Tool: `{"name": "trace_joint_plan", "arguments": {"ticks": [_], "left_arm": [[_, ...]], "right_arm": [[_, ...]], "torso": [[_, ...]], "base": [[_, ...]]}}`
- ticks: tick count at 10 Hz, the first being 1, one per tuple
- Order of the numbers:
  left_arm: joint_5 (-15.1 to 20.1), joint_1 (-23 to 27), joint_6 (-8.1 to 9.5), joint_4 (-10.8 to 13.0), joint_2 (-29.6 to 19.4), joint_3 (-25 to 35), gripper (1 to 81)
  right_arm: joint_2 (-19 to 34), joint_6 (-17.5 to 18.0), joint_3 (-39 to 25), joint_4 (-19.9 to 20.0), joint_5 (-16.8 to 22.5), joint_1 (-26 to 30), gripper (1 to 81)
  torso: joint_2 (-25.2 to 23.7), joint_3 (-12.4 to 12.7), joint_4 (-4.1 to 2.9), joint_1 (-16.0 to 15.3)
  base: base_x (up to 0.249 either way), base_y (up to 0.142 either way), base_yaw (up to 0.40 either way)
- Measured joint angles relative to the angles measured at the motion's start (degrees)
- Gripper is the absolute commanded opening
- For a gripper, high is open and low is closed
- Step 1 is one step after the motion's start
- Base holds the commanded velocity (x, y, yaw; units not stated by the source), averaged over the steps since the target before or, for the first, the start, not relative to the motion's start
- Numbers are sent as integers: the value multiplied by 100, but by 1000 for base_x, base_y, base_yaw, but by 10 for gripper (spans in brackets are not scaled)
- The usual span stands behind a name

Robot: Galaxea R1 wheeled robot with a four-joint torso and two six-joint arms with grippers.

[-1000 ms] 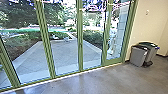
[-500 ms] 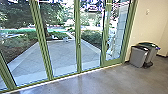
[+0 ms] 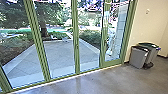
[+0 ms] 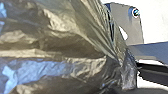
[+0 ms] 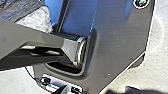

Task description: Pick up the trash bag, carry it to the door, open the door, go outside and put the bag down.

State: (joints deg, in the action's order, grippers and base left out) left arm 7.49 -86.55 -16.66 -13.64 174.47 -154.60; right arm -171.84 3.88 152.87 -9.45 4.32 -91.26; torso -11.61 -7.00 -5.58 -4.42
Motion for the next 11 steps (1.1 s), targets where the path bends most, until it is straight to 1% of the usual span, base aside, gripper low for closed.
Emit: {"name": "trace_joint_plan", "arguments": {"ticks": [11], "left_arm": [[0,-2,-1,0,12,0,10]], "right_arm": [[-2,0,22,-2,0,0,811]], "torso": [[0,0,0,0]], "base": [[138,-100,0]]}}
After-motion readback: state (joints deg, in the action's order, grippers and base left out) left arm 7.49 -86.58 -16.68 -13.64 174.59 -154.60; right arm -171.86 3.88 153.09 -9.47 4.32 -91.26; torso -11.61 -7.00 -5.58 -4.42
